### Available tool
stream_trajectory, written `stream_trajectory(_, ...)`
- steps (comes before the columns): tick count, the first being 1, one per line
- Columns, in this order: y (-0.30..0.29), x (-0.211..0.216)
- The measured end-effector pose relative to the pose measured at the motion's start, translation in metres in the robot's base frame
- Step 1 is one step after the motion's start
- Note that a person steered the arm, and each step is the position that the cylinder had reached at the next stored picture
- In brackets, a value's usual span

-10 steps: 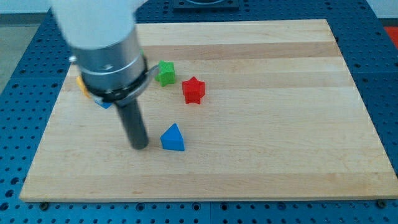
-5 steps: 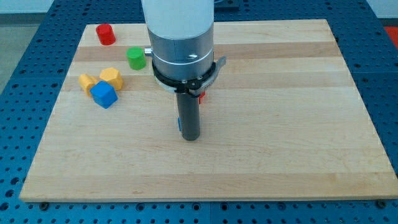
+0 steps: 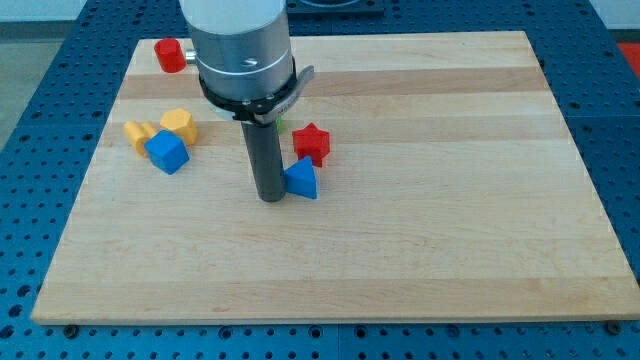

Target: Slide the blue triangle up and right a bit

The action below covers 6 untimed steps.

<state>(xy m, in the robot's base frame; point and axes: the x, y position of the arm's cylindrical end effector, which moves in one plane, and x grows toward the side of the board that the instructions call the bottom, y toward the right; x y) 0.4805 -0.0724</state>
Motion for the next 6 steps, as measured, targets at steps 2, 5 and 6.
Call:
stream_trajectory(2,-0.002,-0.018)
stream_trajectory(5,0.060,-0.010)
stream_trajectory(6,0.020,0.020)
